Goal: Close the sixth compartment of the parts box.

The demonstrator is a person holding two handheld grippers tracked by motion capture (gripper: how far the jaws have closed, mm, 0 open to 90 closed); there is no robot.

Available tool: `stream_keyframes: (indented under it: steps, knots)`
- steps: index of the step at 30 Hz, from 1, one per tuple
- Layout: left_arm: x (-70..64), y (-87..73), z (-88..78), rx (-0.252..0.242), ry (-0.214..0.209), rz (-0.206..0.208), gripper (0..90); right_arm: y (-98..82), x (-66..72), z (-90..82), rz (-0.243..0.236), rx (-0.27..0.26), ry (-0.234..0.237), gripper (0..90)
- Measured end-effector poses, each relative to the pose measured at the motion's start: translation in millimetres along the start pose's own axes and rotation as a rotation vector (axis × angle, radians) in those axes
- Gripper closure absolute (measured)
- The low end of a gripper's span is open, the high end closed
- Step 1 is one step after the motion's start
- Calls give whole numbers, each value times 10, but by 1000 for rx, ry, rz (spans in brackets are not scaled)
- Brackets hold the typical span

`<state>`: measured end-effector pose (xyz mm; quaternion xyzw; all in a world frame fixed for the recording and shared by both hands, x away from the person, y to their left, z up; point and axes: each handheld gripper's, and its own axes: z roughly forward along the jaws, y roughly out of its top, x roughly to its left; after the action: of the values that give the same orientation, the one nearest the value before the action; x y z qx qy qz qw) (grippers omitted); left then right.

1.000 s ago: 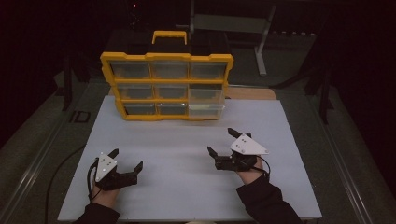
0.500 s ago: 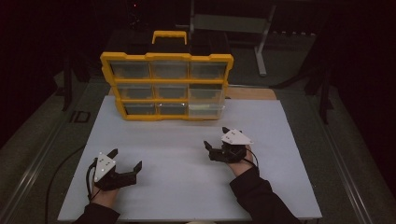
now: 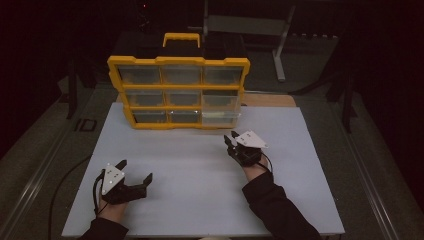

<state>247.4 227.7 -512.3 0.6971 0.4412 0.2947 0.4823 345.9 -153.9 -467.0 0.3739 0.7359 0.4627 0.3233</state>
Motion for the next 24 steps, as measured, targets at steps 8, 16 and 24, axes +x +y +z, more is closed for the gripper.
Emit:
stream_keyframes:
  steps: [8, 16, 24]
  knots:
    - [-11, -3, 8, 3, -3, 3, 3, 109, -52, 1, 6, -19, -15, 900]
    - [-9, -1, 2, 1, 0, 6, 3, 233, -66, 50, -6, -26, -27, 900]
    - [-2, -1, 1, -1, 2, 2, 3, 304, -63, 115, -8, -39, -6, 900]
